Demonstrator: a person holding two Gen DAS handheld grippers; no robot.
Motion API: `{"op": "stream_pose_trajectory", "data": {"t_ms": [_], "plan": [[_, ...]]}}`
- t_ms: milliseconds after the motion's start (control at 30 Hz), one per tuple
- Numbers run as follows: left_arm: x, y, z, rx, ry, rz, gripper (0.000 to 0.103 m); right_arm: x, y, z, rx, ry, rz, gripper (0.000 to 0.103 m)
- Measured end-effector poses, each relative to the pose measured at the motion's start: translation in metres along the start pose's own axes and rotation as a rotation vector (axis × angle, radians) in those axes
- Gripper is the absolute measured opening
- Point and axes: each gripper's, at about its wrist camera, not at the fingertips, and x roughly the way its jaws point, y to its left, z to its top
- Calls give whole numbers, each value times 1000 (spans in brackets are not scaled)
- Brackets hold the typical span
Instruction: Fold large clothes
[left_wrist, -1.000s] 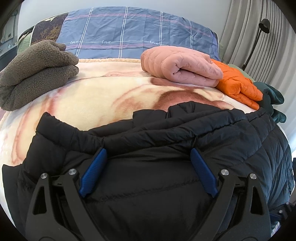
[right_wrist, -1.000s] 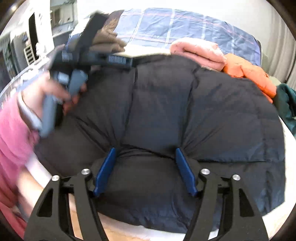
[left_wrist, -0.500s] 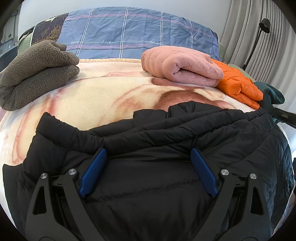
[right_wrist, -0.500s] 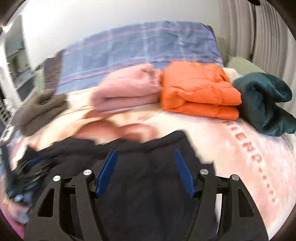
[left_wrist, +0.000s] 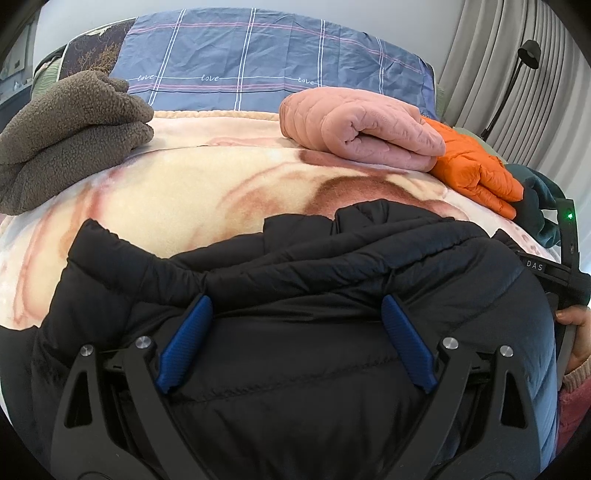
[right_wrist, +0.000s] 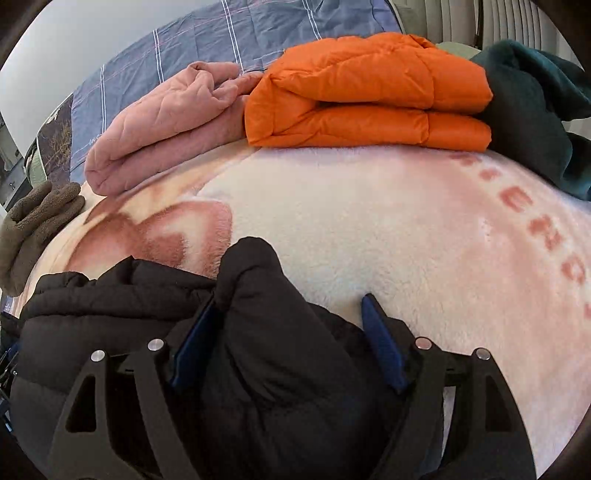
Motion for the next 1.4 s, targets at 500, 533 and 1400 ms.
{"op": "stream_pose_trajectory", "data": {"t_ms": [500, 533, 1400], "plan": [[-24, 7, 6, -23, 5, -19, 94, -144, 104, -37, -349, -295, 122, 74], [-32, 11, 6, -36, -6, -37, 94, -144, 112, -41, -377, -287, 124, 74], [-59, 123, -52, -176, 78, -168, 101, -7, 180, -44, -338, 9, 181, 45]]}}
